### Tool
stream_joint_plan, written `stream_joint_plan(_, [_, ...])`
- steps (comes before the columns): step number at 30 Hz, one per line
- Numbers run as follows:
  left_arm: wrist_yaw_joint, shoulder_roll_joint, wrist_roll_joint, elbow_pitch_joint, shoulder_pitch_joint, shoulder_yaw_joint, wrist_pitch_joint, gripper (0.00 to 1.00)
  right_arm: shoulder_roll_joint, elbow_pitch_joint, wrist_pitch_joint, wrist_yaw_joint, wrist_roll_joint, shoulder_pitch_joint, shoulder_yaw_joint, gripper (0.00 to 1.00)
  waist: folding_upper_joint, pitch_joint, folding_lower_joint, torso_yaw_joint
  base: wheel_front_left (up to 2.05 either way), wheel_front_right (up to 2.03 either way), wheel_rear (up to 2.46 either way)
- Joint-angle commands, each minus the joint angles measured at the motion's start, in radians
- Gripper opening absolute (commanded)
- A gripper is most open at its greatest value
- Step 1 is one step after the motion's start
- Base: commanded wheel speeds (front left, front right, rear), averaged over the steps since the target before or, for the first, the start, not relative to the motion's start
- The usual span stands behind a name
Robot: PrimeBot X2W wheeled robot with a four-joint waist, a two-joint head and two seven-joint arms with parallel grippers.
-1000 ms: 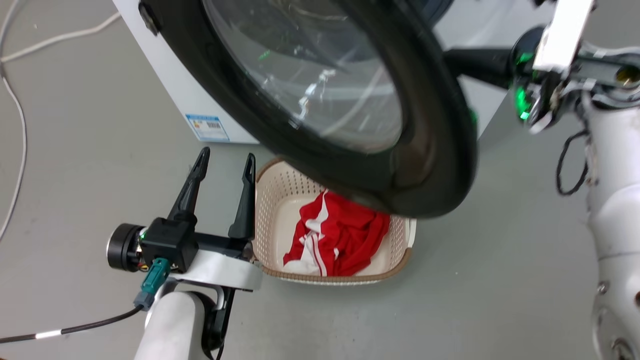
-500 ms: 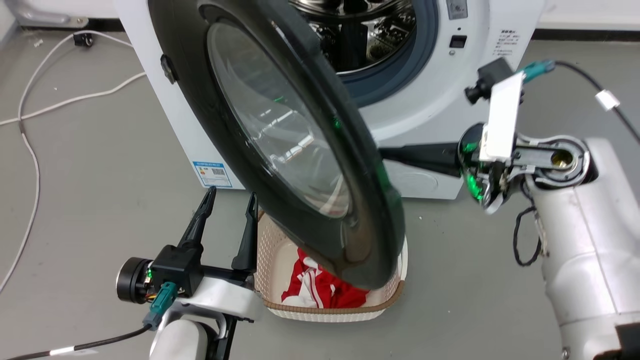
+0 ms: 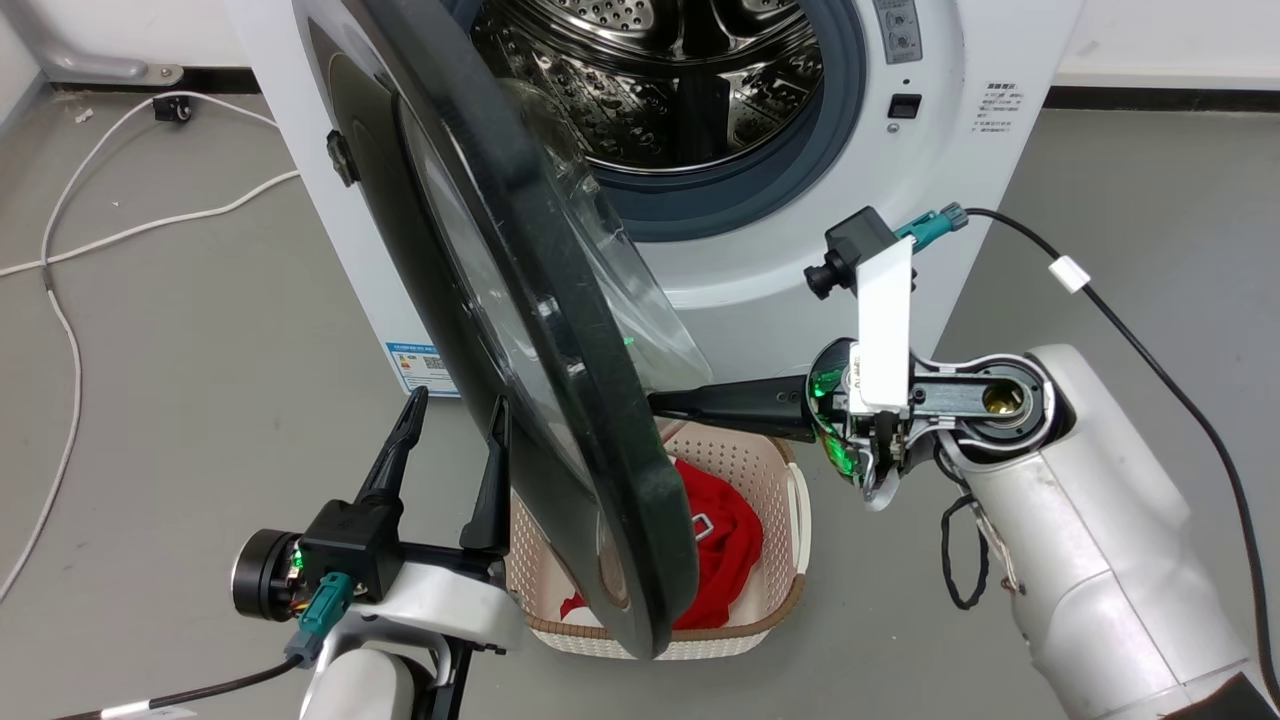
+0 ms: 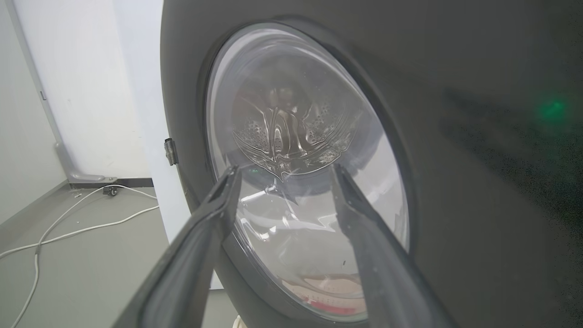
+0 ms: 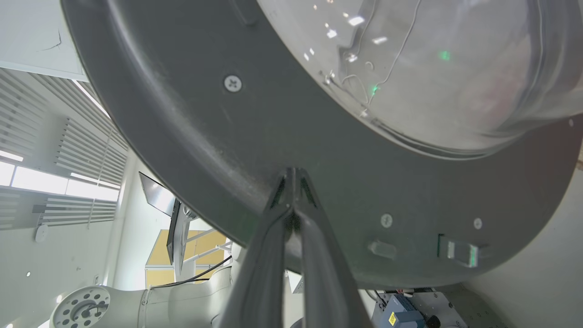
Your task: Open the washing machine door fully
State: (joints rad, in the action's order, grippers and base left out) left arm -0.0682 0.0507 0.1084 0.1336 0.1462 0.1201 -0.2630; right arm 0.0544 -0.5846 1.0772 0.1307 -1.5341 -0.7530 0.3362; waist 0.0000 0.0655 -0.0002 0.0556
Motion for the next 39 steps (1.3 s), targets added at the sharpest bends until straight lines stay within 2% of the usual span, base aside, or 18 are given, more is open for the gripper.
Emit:
stream_joint_plan(1, [0.006,-0.001,0.000,0.002,-0.012,-0.001,-0.003,1.00,-0.007,0.007,-0.010,0.000,-0.020,0.021,0.019,0.00,0.0000,0.000,0.0002,-0.002,0.00,0.00,0.00])
stream_joint_plan(8, [0.012,-0.001,0.008,0.006,-0.014,-0.001,-0.003,1.00,-0.008,0.028,-0.076,0.000,-0.074,0.026,0.089,0.00,0.0000,-0.001,0.0002,-0.014,0.00,0.00,0.00])
stream_joint_plan(11, [0.014,-0.001,0.009,0.005,-0.016,-0.002,-0.003,1.00,-0.007,0.042,-0.131,0.000,-0.085,0.035,0.087,0.00,0.0000,-0.004,0.0002,-0.019,0.00,0.00,0.00])
stream_joint_plan(14, [0.016,-0.001,0.012,0.003,-0.017,-0.002,-0.003,1.00,-0.001,0.073,-0.240,0.000,-0.059,0.049,0.046,0.00,0.0000,-0.006,0.0002,-0.023,0.00,0.00,0.00])
stream_joint_plan(15, [0.016,-0.001,0.012,0.003,-0.017,-0.002,-0.003,1.00,-0.001,0.073,-0.240,0.000,-0.059,0.049,0.046,0.00,0.0000,-0.006,0.0002,-0.023,0.00,0.00,0.00])
stream_joint_plan(16, [0.018,-0.001,0.014,0.002,-0.017,-0.003,-0.003,1.00,0.006,0.110,-0.319,0.000,-0.051,0.077,0.006,0.00,0.0000,-0.007,0.0002,-0.024,0.00,0.00,0.00])
stream_joint_plan(17, [0.019,-0.001,0.015,0.002,-0.018,-0.005,-0.003,1.00,0.011,0.130,-0.354,0.000,-0.049,0.093,-0.015,0.00,0.0000,-0.007,0.0002,-0.025,0.00,0.00,0.00])
stream_joint_plan(19, [0.020,-0.001,0.015,0.001,-0.019,-0.007,-0.003,1.00,0.017,0.151,-0.385,0.000,-0.046,0.111,-0.033,0.00,0.0000,-0.006,0.0002,-0.026,0.00,0.00,0.00])
stream_joint_plan(31, [0.020,-0.001,0.010,0.007,-0.060,-0.033,-0.003,1.00,0.069,0.410,-0.716,0.000,-0.012,0.503,-0.246,0.00,0.0000,-0.034,0.0002,-0.056,0.00,0.00,0.00])
stream_joint_plan(38, [0.018,-0.001,0.011,0.009,-0.071,-0.043,-0.003,1.00,0.057,0.512,-0.850,0.000,0.040,0.731,-0.300,0.00,0.0000,-0.048,0.0002,-0.059,0.00,0.00,0.00])
stream_joint_plan(39, [0.019,-0.001,0.012,0.010,-0.073,-0.044,-0.003,1.00,0.056,0.519,-0.861,0.000,0.053,0.753,-0.298,0.10,0.0000,-0.050,0.0002,-0.059,0.00,0.00,0.00])
